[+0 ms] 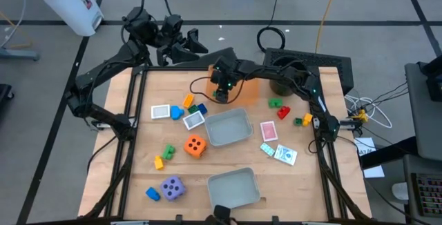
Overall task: Pick & Place Toys
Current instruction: Put the brown deck of cards into the top gray bin
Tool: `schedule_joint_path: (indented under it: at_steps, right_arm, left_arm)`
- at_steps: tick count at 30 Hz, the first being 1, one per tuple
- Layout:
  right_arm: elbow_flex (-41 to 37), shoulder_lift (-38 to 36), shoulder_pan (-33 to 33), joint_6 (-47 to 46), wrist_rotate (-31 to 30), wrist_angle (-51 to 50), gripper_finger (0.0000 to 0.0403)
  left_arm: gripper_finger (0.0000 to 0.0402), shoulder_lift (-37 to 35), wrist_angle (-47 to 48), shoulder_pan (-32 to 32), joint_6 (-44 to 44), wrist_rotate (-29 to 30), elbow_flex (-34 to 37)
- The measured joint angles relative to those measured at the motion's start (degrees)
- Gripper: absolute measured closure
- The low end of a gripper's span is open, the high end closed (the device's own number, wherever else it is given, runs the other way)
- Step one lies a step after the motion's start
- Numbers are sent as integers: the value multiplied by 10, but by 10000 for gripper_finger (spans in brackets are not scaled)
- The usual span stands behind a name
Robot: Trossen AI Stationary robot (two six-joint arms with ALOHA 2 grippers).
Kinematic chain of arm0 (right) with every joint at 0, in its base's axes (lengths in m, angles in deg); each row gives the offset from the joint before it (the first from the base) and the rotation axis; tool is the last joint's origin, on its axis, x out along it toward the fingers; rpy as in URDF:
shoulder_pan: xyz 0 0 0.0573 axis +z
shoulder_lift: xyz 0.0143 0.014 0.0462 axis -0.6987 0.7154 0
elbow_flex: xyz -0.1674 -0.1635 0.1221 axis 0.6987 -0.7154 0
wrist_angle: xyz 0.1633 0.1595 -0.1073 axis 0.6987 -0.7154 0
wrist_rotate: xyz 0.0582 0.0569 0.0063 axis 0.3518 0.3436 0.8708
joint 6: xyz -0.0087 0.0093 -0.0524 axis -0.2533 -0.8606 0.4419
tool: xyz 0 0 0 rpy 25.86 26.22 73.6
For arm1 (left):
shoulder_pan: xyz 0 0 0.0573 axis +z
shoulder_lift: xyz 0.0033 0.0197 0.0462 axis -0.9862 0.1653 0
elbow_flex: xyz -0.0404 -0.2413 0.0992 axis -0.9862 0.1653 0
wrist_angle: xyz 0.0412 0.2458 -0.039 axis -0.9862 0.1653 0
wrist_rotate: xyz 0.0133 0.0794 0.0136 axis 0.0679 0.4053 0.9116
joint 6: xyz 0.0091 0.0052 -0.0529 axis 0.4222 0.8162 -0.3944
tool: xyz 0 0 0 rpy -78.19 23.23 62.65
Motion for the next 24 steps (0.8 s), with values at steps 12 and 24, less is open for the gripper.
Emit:
schedule_joint_path:
  at_steps: [12, 24]
  right_arm:
    - [1, -108, -13, -61, -1, 74, 170]
    - [-112, -213, 11, -183, 15, 267, 174]
  left_arm:
    - [176, 0, 0, 12, -34, 1, 0]
    - [176, -104, 253, 7, 179, 87, 47]
